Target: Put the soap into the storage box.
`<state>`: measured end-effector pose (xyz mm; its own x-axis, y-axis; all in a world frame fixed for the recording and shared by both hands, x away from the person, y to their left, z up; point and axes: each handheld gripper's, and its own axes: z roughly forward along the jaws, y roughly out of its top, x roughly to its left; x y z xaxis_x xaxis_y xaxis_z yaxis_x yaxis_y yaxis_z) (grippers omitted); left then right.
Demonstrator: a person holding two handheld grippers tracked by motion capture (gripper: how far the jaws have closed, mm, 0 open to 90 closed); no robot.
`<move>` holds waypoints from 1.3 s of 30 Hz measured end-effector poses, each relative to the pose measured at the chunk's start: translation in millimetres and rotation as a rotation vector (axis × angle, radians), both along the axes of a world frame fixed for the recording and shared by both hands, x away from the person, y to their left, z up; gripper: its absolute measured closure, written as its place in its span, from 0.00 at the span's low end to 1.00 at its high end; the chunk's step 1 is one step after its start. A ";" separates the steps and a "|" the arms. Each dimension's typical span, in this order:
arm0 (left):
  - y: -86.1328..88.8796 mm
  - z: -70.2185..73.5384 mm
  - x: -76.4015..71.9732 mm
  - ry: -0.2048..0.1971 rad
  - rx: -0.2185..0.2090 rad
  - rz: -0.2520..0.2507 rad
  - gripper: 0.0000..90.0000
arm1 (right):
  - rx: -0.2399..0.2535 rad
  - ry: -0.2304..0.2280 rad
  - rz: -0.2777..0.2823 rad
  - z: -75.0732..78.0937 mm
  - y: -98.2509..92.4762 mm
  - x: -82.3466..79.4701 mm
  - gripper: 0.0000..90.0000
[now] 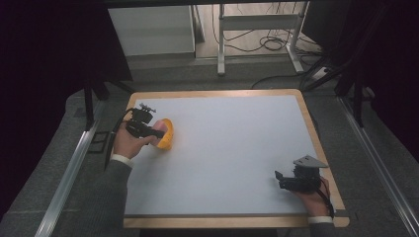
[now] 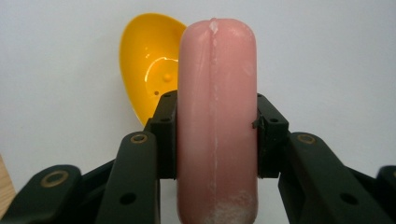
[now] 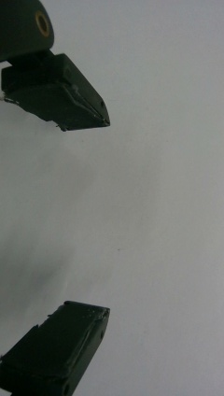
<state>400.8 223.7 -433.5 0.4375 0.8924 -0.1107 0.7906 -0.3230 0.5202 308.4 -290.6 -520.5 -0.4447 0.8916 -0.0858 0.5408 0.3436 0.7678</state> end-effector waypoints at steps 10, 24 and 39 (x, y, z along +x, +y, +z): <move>3.1 -8.4 16.8 0.013 -0.023 0.059 0.67 | -0.004 0.004 -0.002 -0.8 -0.1 0.4 0.08; 5.2 -21.7 32.1 0.047 -0.033 0.121 0.67 | -0.004 0.005 -0.003 -1.5 -0.6 0.8 0.08; -4.6 -36.8 40.9 0.072 -0.017 0.131 0.67 | -0.009 0.010 -0.001 -2.9 -0.2 1.2 0.08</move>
<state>441.7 219.1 -470.3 0.3079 0.9389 -0.1537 0.8609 -0.2062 0.4651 309.6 -290.8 -523.4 -0.4448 0.8912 -0.0891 0.5486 0.3498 0.7594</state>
